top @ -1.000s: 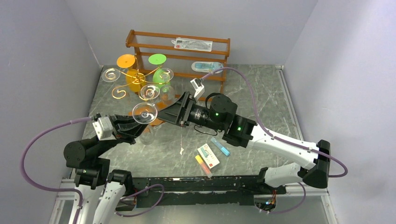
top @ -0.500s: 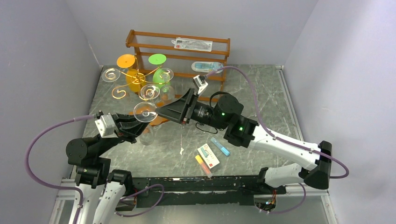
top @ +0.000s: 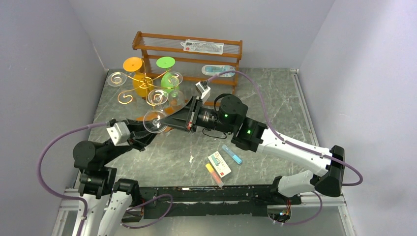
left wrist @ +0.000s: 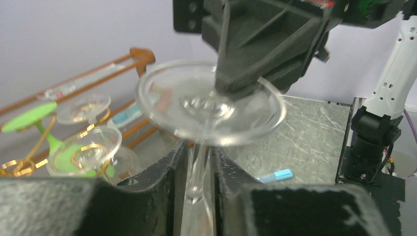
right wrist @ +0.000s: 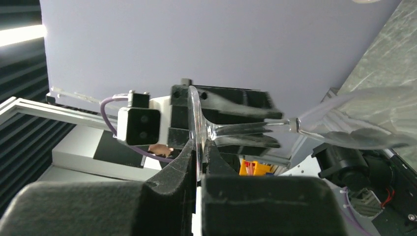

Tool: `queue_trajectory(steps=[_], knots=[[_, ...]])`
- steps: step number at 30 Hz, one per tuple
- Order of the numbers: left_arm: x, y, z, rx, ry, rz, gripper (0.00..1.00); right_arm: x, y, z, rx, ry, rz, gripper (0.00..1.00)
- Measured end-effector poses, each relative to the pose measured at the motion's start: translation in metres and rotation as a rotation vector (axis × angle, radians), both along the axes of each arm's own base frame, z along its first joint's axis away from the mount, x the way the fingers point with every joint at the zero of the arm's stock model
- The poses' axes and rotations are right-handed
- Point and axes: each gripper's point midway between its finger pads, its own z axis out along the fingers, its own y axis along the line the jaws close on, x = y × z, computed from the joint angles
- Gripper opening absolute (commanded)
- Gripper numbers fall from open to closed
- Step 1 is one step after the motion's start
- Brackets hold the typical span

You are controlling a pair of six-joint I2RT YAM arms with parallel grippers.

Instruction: Place the wine glass upside down on the wine glass rack

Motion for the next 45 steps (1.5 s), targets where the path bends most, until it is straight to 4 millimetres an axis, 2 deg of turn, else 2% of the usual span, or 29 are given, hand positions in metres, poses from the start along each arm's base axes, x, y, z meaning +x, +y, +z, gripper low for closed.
queue_trajectory(steps=[4,7,10,15,23,24,26,28,29,34,35,38,42,45], knots=[[0.008,0.003,-0.018,0.027,0.065,0.035,0.33,0.004,-0.006,0.007,0.018,0.007,-0.007,0.0],[0.01,0.003,-0.022,0.035,0.076,0.04,0.29,0.003,-0.009,0.013,0.037,0.023,0.003,0.0],[0.01,0.003,-0.023,0.037,0.077,0.039,0.26,0.004,-0.01,0.01,0.047,0.049,0.011,0.0],[0.012,0.001,-0.027,0.038,0.09,0.022,0.31,0.006,-0.011,0.007,0.072,0.09,0.024,0.0],[0.016,-0.002,-0.032,0.045,0.112,0.005,0.31,0.009,-0.007,0.0,0.088,0.126,0.043,0.0],[0.016,-0.002,-0.033,0.044,0.115,0.001,0.29,0.008,-0.007,-0.002,0.088,0.13,0.046,0.0],[0.016,-0.003,-0.036,0.042,0.12,-0.004,0.11,0.008,-0.006,-0.004,0.089,0.136,0.049,0.0],[0.016,-0.004,-0.039,0.044,0.126,-0.012,0.05,0.01,-0.005,-0.008,0.089,0.145,0.045,0.0],[0.016,-0.004,-0.04,0.045,0.128,-0.012,0.05,0.012,-0.004,-0.009,0.088,0.15,0.041,0.04],[0.021,0.0,-0.046,0.037,0.167,0.03,0.05,0.014,-0.004,-0.013,0.08,0.152,0.028,0.57],[0.024,0.004,-0.049,0.031,0.188,0.06,0.05,0.015,-0.005,-0.013,0.078,0.145,0.023,0.62],[0.032,0.017,-0.058,0.004,0.251,0.175,0.05,0.021,-0.011,-0.016,0.062,0.112,-0.021,0.69],[0.042,0.048,-0.068,-0.047,0.316,0.391,0.05,0.038,-0.032,-0.03,0.017,0.057,-0.149,0.71],[0.044,0.072,-0.064,-0.093,0.322,0.533,0.05,0.049,-0.048,-0.035,-0.017,0.004,-0.244,0.71]])
